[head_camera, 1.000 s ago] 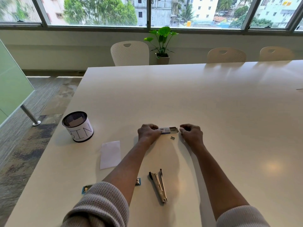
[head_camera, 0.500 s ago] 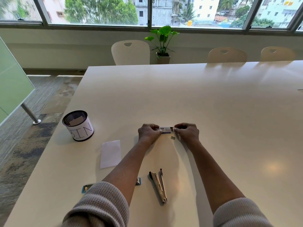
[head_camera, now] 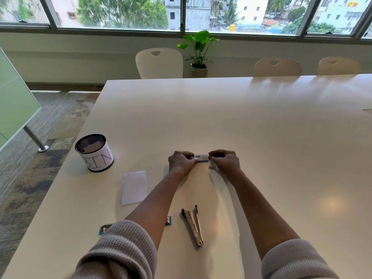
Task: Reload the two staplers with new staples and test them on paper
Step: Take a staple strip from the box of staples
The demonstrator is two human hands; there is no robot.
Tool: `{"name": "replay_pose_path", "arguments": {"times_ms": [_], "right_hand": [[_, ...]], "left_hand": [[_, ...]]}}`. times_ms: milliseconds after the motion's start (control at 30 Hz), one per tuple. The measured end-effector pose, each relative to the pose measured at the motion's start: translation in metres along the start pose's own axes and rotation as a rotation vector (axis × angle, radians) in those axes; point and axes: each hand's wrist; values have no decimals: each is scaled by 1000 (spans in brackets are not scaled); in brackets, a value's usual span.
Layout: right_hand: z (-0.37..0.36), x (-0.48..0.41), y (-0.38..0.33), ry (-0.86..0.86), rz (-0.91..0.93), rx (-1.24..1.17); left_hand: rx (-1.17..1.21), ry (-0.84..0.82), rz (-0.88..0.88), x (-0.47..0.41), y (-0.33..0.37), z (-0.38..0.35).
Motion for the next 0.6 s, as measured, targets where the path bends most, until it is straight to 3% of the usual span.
{"name": "replay_pose_path", "arguments": {"times_ms": [133,400,600], "right_hand": [[9,2,9,-7,18,-75],[6,27,30,101,296,235],[-10,31,29,203,343,303]], "left_hand": [[44,-9,17,2,-1,3],[136,9,65,4,-7,13],[244,-32,116,3,-13,23]]}}
Point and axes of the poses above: each hand's wrist, its own x-axis away from the middle knuckle, its own z-axis out of the back of the hand, y = z × x, and after that the axes turned 8 degrees about x, right-handed
